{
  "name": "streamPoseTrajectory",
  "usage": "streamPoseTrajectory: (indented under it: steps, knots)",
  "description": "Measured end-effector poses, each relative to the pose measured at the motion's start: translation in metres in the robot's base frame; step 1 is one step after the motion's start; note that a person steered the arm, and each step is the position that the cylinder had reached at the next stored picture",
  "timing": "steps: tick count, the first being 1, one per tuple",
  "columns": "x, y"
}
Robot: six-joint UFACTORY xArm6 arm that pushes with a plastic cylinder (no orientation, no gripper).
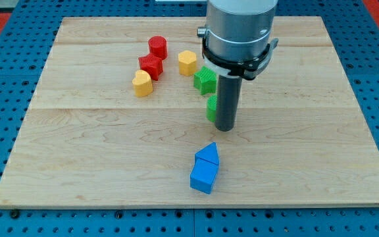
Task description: Slide green circle towards top right
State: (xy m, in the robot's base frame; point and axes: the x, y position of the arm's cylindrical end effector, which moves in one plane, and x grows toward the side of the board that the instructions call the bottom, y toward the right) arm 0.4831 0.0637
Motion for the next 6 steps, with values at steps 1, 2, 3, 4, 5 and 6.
streamPoseTrajectory:
  steps: [1, 2, 3, 4, 5, 6]
  knots:
    - [0.002, 0.011]
    - [0.023, -0.013]
    - [0.011, -0.068]
    - [-0.033, -0.048]
    - [-0.025, 0.007]
    - [-0.006, 0.012]
